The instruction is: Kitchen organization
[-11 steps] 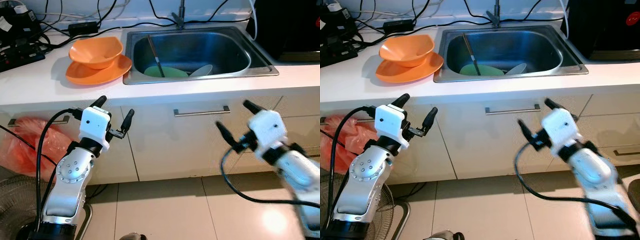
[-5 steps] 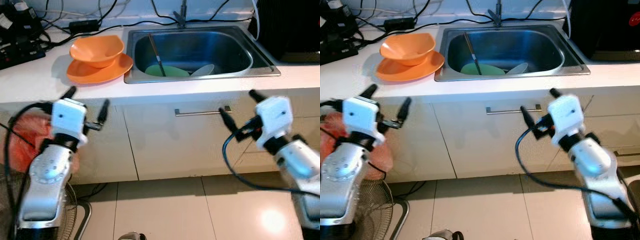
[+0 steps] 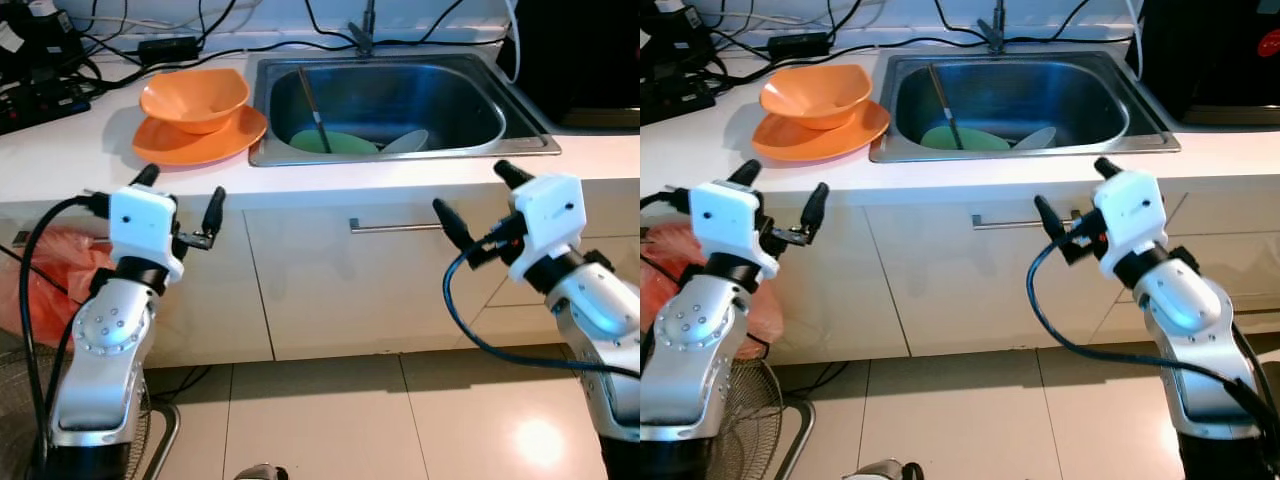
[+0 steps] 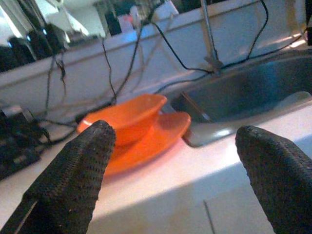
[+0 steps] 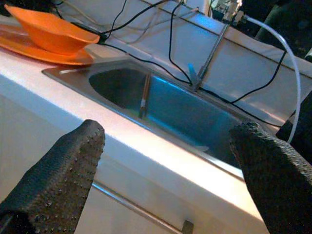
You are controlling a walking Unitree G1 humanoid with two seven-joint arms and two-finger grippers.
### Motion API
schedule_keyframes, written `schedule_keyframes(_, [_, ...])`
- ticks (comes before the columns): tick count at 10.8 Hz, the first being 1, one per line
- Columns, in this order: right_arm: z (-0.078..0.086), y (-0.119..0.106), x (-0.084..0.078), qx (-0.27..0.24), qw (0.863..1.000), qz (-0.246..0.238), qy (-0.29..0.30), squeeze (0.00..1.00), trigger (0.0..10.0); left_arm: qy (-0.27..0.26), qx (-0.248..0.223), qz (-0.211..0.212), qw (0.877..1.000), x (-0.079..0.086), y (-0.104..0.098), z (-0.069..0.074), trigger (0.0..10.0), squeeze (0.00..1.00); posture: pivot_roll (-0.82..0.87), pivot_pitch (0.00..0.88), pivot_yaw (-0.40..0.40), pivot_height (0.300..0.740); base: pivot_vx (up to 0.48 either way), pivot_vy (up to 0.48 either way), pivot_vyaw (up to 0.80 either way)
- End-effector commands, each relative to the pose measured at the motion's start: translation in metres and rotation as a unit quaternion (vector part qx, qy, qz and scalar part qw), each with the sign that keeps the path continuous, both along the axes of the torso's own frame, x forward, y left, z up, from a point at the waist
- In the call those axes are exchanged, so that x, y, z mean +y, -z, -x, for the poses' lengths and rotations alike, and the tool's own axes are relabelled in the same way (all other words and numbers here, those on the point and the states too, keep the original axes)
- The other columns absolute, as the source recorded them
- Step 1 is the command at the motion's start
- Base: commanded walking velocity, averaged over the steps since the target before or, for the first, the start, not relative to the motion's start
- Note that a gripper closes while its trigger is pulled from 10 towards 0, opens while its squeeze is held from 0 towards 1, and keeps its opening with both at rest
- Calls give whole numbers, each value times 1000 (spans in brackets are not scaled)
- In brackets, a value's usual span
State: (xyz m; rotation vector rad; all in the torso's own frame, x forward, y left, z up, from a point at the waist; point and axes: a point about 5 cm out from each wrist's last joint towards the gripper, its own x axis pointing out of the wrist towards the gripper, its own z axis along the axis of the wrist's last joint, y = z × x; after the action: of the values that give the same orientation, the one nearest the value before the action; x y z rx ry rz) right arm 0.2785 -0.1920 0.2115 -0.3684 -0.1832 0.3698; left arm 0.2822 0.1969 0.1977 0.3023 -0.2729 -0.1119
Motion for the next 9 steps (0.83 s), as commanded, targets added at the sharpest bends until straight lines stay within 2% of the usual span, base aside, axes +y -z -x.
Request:
schedule_keyframes(1, [-3,-2,-1,-3,1000,-2,1,0,10000,-10,2,-4,1000,5,-4,-4,10000,0,80,38,42,740,0,0,0])
schedule_keyframes(2, [-5,0,1,-3,1000,-3,1,0,10000,-15,3,7,1000,7,-6,-7,10000,0,83,33,45,740,0,0,0])
schedule_keyframes(7, [-2,5,0,-2,1000,1,4,0,10000,11,9,46,999,-13,3,-7,10000,0,42,2,29,740,0,0,0])
schedule_keyframes(8, [2,4,9,-11,1000,14,-13,0,10000,21,-1,45,999,-13,1,-6,10000,0,40,0,11,740,0,0,0])
schedule_keyframes(9, [3,9,15,-3,1000,2,-14,0,10000,13,-6,48,999,-15,0,-9,10000,0,72,0,-9,740,0,0,0])
